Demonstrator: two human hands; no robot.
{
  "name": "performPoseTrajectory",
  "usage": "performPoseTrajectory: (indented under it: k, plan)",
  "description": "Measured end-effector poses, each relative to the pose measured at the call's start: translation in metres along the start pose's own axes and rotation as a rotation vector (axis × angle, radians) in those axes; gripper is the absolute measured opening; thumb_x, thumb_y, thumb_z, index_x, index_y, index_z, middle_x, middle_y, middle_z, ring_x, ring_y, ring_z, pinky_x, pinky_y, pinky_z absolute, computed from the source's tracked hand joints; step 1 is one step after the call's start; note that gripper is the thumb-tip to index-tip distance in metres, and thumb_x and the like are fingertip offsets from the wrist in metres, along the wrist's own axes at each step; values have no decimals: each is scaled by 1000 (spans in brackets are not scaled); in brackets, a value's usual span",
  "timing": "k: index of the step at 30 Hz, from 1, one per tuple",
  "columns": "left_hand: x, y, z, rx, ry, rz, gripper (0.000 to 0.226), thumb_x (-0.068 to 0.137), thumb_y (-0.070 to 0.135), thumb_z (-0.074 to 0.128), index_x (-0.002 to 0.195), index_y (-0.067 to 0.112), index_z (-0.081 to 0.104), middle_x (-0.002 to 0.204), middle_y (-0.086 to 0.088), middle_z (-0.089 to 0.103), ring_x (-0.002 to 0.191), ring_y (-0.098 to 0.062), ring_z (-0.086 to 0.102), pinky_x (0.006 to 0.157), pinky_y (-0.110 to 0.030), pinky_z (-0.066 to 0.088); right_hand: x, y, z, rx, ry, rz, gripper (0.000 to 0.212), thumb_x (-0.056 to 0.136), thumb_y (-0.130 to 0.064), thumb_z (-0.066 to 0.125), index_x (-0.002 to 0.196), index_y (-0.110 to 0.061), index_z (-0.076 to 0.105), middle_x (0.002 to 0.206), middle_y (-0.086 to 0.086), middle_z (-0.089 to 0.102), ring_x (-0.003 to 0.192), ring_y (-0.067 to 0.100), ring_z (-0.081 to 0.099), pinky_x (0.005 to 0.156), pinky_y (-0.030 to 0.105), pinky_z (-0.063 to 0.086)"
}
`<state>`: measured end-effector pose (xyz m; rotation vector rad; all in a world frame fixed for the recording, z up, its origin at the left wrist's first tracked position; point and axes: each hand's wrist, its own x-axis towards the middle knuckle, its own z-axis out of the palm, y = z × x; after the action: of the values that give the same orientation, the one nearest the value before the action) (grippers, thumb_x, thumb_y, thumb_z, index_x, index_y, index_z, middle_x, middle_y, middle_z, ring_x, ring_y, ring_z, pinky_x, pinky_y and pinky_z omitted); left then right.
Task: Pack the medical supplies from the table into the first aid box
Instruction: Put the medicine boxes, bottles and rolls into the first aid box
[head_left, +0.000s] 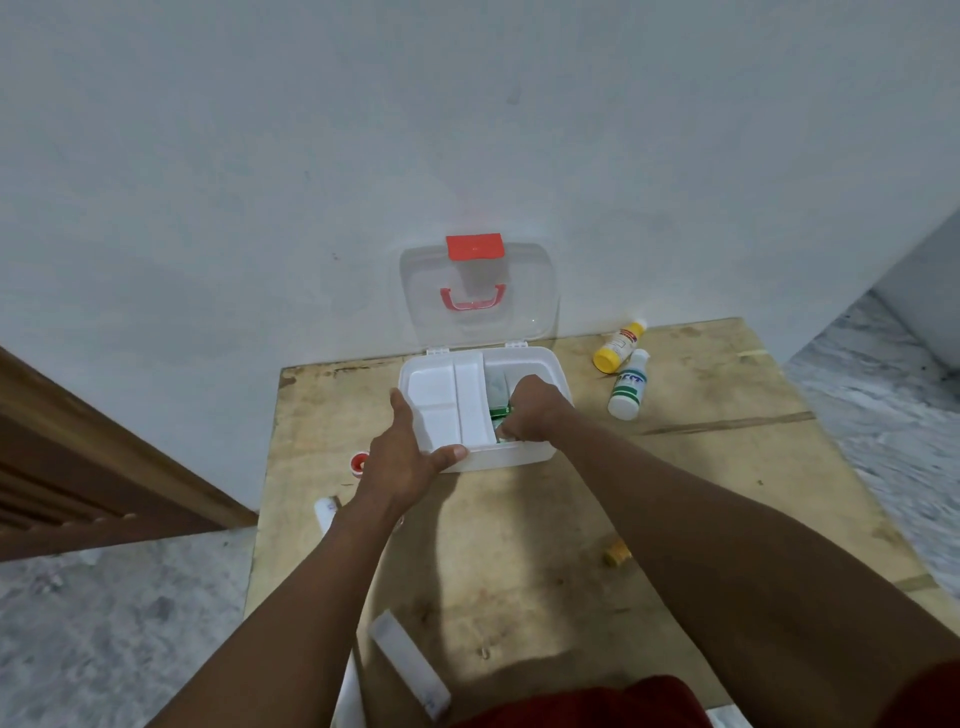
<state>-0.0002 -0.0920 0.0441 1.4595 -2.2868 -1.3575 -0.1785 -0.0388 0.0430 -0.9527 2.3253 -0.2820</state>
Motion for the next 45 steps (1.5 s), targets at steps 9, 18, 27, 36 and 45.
performPoseTrajectory:
  k: [9, 18, 27, 36, 45]
  plan:
    - [0, 2, -1, -20, -2, 33, 110, 82, 42, 74, 155, 15, -4, 149, -10, 43, 130, -36, 44, 93, -34, 41, -27, 17, -36, 179, 325, -40, 32, 93, -17, 60, 119, 2, 60, 127, 15, 58, 119, 32, 54, 98, 36, 42]
    - [-7, -2, 14, -94, 89, 45, 101, 81, 39, 76, 152, 27, 6, 143, -3, 46, 125, -33, 49, 83, -30, 31, -24, 77, -59, 270, 458, 287, 39, 89, -14, 57, 125, -1, 55, 127, 17, 57, 119, 34, 56, 95, 34, 45]
    - [-3, -7, 28, -196, 154, 95, 100, 78, 37, 79, 150, 35, 10, 135, 11, 43, 117, -17, 46, 98, -40, 46, 20, 111, -74, 240, 381, 295, 37, 91, -16, 58, 126, -5, 52, 128, 17, 58, 122, 33, 55, 99, 34, 44]
    - [1, -6, 32, -162, 184, 60, 95, 80, 39, 75, 150, 37, 12, 144, 9, 43, 119, -19, 48, 73, -14, 41, 56, 129, -73, 257, 346, 364, 40, 94, -20, 55, 127, -3, 40, 132, 18, 55, 124, 36, 54, 100, 39, 42]
    - [2, -7, 30, -170, 177, 84, 93, 81, 31, 76, 150, 36, 14, 139, 11, 46, 117, -16, 50, 66, -1, 43, 55, 138, -71, 285, 310, 339, 54, 88, -20, 63, 130, -6, 32, 127, 17, 57, 120, 38, 55, 97, 41, 45]
